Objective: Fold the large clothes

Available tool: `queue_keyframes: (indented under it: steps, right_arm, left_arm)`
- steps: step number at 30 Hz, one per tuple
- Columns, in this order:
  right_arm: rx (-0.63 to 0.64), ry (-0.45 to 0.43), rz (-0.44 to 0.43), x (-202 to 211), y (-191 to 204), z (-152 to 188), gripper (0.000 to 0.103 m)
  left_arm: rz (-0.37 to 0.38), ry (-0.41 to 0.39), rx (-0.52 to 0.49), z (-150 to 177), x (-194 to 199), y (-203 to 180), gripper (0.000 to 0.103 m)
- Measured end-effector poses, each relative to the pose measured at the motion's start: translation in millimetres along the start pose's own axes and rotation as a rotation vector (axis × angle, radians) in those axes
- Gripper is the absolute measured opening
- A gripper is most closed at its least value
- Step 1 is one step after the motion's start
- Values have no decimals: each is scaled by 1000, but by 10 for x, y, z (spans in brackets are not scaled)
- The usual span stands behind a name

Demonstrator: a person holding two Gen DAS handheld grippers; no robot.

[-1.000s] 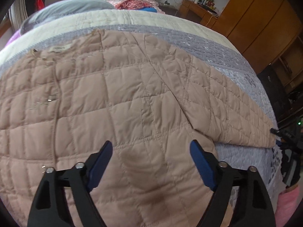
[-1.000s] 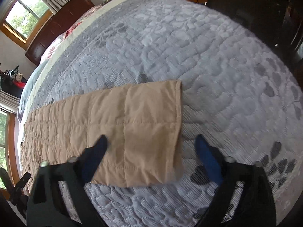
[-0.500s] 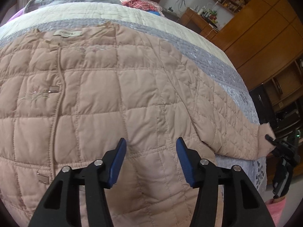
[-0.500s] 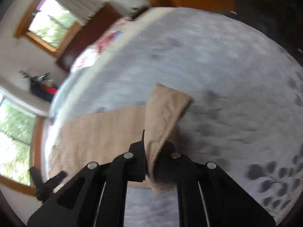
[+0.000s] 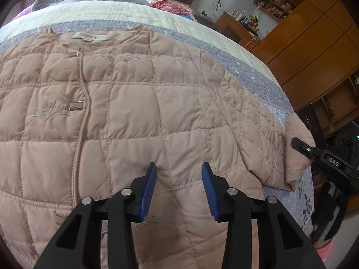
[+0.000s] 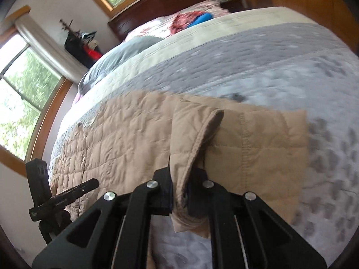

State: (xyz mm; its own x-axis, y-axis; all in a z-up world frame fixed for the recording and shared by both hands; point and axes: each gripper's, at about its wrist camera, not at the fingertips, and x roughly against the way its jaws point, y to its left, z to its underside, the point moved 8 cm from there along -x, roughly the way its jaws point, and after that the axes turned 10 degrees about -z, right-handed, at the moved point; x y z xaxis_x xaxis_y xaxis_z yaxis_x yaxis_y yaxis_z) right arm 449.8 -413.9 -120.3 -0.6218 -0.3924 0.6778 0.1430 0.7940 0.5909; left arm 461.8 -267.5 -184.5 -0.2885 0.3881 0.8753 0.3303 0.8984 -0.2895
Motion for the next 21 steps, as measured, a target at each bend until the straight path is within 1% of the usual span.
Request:
queue_keyframes:
  steps: [1,3,4,5,6,7,8,9,11,13,14,16,18,19,21]
  right_arm:
    - [0,13,-25,-55,44,27,9]
    - [3,29,-50,-156,124,49,16]
    - [9,27,-81,-152,185,65,20]
    - [14,18,-107,-140,226,66,29]
    - [18,-1,-135,-79,249,53,33]
    - [20,-33,-158,30,260,31,34]
    - [14,-55,-157,105,233,20,34]
    - [1,-79,-142,188,168,0,34]
    - [-24,-122,-60,371,-45,-53,33]
    - [-56,-167,77,553,-326,-92,33]
    - [-85,-200,157,700,-529,-113,33]
    - [-130,-209,255,843,-784,-99,33]
    - [-163,-215,318,935,-971,-72,33]
    - [-175,-214,332,956,-1041,-60,33]
    - [-205,-210,317,972,-1140,-13,33]
  left_arm:
    - [-1,-2,-5,1,-2,-4,41]
    - [-1,-3,-9,4,12,-2,41]
    - [-2,-3,-9,4,18,-1,41]
    - [-2,-3,-8,-3,25,-8,41]
    - [-2,-4,-7,-7,37,-18,41]
    - [1,-7,-6,-13,59,-41,41]
    - [8,-7,-7,-19,81,-74,41]
    - [17,-6,-10,-15,102,-113,41]
    - [31,1,-30,-8,123,-258,41]
    - [50,11,-61,-6,117,-465,41]
    - [64,20,-75,-2,99,-582,41]
    - [108,40,-98,-4,53,-851,41]
    - [135,52,-120,-7,-6,-1097,41]
    - [136,56,-134,-7,-51,-1219,41]
    - [123,70,-159,0,-148,-1381,41]
